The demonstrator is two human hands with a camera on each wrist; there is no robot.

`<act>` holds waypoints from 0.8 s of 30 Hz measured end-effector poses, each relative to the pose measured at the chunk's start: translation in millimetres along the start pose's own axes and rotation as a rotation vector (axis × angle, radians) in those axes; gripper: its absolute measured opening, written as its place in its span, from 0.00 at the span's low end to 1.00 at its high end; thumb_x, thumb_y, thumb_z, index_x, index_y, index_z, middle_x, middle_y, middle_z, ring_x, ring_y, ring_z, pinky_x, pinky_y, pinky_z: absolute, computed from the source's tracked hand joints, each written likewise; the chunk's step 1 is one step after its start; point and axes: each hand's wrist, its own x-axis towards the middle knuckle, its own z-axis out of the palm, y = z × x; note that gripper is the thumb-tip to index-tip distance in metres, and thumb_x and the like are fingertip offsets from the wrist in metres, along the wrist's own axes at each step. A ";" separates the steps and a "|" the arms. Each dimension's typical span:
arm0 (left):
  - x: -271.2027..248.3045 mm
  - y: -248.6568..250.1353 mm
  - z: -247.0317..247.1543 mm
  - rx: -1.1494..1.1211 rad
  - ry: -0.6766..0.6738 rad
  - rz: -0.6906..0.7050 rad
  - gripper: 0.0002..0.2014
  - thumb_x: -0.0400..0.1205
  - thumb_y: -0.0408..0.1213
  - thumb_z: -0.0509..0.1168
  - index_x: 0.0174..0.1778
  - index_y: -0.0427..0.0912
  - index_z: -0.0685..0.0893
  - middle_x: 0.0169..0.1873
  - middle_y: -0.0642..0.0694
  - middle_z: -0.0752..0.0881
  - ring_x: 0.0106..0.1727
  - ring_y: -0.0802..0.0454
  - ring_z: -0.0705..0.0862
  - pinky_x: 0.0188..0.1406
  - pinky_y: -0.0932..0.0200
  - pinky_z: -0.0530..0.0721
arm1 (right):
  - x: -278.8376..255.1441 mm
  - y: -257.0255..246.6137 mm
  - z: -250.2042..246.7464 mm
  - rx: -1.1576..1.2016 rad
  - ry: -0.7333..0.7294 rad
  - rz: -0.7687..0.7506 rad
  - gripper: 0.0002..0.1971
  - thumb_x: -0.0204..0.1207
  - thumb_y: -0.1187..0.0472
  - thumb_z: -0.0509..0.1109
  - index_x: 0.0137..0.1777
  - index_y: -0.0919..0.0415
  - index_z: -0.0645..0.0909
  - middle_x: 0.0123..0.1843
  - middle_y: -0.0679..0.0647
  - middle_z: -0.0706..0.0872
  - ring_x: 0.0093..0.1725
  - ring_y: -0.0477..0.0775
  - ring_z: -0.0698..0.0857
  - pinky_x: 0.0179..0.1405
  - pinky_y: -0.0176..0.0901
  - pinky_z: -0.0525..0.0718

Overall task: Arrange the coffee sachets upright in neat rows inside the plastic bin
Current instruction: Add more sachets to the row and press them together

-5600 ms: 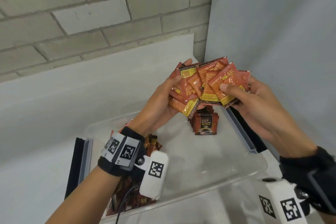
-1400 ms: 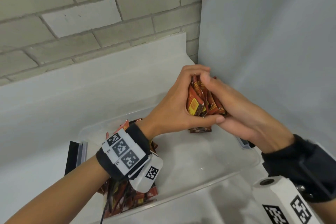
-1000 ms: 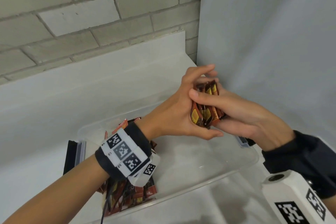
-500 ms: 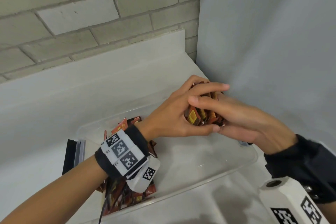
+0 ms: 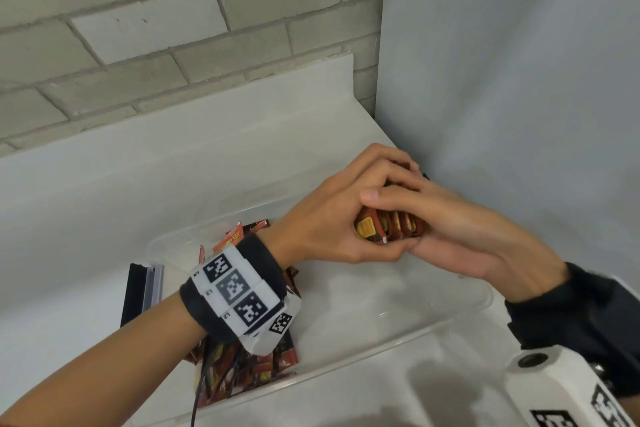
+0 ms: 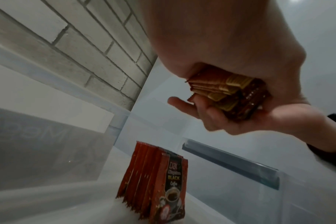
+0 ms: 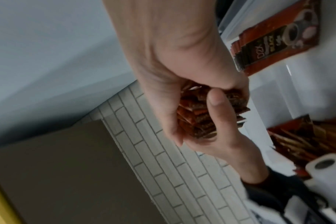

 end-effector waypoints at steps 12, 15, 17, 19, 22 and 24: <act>-2.1 -1.6 3.3 -0.072 -0.041 -0.075 0.49 0.65 0.36 0.83 0.74 0.52 0.57 0.64 0.40 0.77 0.68 0.47 0.79 0.64 0.44 0.80 | -1.9 -1.7 -9.6 -0.098 -0.121 -0.029 0.10 0.66 0.66 0.71 0.38 0.49 0.90 0.39 0.53 0.90 0.43 0.48 0.90 0.37 0.38 0.87; 1.1 -0.3 2.9 -0.061 -0.051 -0.069 0.51 0.64 0.36 0.84 0.74 0.52 0.56 0.65 0.38 0.78 0.69 0.47 0.78 0.64 0.45 0.80 | -0.8 0.2 -9.7 -0.042 -0.112 -0.061 0.11 0.65 0.67 0.70 0.37 0.50 0.90 0.37 0.54 0.88 0.40 0.48 0.89 0.34 0.39 0.86; 3.7 0.3 1.8 -0.047 -0.098 -0.086 0.52 0.64 0.38 0.84 0.75 0.53 0.54 0.67 0.40 0.77 0.69 0.48 0.78 0.65 0.45 0.79 | 0.9 2.0 -11.3 -0.032 -0.084 -0.065 0.11 0.64 0.70 0.72 0.36 0.52 0.89 0.37 0.56 0.88 0.39 0.49 0.89 0.33 0.40 0.86; 5.5 -1.0 0.0 -0.037 -0.168 -0.107 0.56 0.63 0.43 0.84 0.77 0.56 0.52 0.69 0.40 0.75 0.71 0.48 0.77 0.67 0.45 0.77 | 1.1 2.9 -13.8 -0.003 -0.054 -0.055 0.10 0.62 0.72 0.74 0.38 0.56 0.88 0.37 0.58 0.87 0.37 0.50 0.89 0.32 0.40 0.87; 6.6 -2.7 -4.5 -0.067 -0.246 -0.165 0.59 0.59 0.50 0.84 0.79 0.58 0.50 0.74 0.42 0.70 0.78 0.53 0.69 0.76 0.46 0.70 | -0.8 5.0 -19.6 0.062 -0.041 -0.006 0.11 0.63 0.67 0.69 0.46 0.62 0.86 0.42 0.60 0.89 0.41 0.53 0.90 0.38 0.43 0.90; 7.1 -1.1 -10.4 -0.144 -0.246 -0.231 0.57 0.60 0.52 0.82 0.79 0.57 0.51 0.76 0.45 0.67 0.80 0.56 0.64 0.79 0.55 0.65 | -2.6 7.2 -23.6 0.094 -0.025 0.036 0.13 0.65 0.67 0.69 0.49 0.64 0.88 0.50 0.62 0.91 0.47 0.58 0.91 0.46 0.49 0.91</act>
